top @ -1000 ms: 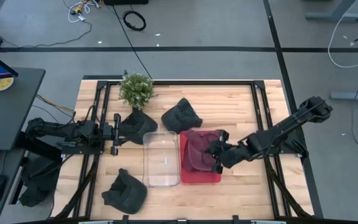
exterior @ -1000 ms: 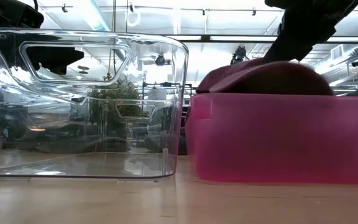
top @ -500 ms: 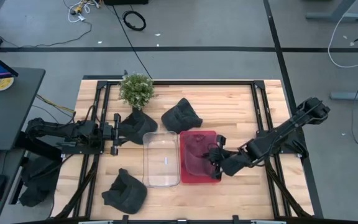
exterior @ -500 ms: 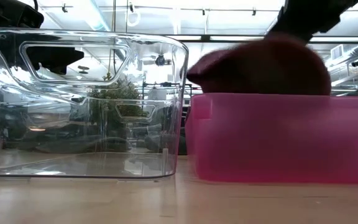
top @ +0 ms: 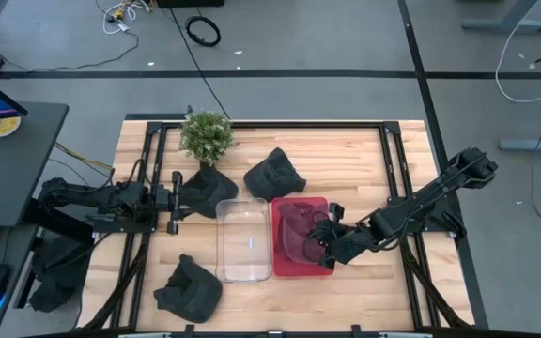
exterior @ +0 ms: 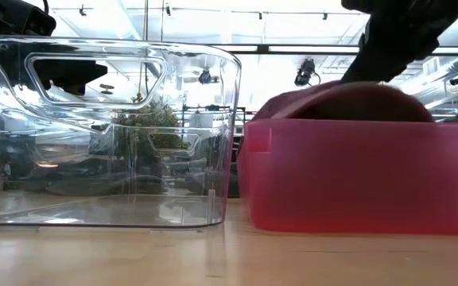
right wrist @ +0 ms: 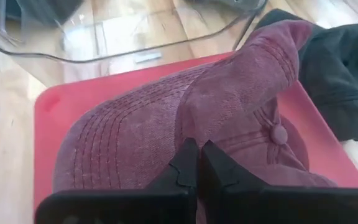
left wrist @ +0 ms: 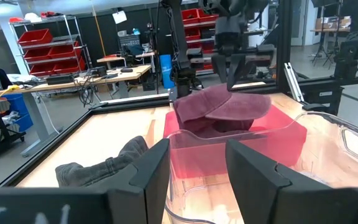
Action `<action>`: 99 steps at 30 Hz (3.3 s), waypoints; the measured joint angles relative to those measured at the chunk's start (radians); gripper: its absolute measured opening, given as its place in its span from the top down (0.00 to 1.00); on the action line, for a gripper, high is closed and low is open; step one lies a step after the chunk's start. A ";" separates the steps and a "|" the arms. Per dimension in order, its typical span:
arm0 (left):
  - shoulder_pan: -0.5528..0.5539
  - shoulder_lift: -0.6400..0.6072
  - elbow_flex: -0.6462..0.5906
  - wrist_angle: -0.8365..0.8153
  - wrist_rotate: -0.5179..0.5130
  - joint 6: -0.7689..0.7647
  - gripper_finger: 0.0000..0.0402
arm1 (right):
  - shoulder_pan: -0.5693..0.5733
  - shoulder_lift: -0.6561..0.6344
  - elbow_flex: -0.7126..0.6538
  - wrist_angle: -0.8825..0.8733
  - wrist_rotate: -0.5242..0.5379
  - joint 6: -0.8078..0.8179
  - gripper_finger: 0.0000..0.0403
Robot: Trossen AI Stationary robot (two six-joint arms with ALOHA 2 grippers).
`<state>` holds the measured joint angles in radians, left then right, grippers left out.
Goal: Pick & Place hat
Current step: Put the red cap into the red bin, then put the top right black cap into the transparent bin
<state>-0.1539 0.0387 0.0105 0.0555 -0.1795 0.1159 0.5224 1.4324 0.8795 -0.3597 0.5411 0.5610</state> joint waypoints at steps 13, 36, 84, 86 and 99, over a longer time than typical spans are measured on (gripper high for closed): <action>0.000 0.000 0.000 0.000 0.000 0.000 0.60 | -0.103 0.232 0.004 0.115 -0.189 -0.021 0.99; 0.000 0.000 0.000 0.000 0.000 0.000 0.60 | -0.123 0.312 0.001 0.157 -0.227 -0.016 0.95; 0.000 0.000 0.000 0.000 0.000 0.000 0.60 | -0.161 0.060 -0.004 0.314 -0.222 -0.229 0.72; 0.000 0.000 0.000 0.000 0.000 0.000 0.60 | -0.181 0.060 -0.003 0.347 -0.209 -0.266 0.72; 0.000 0.000 0.000 0.000 0.000 0.000 0.60 | -0.346 0.059 -0.002 0.545 -0.209 -0.446 0.72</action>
<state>-0.1535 0.0390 0.0105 0.0555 -0.1799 0.1162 0.1764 1.4910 0.8776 0.1856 0.3325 0.1146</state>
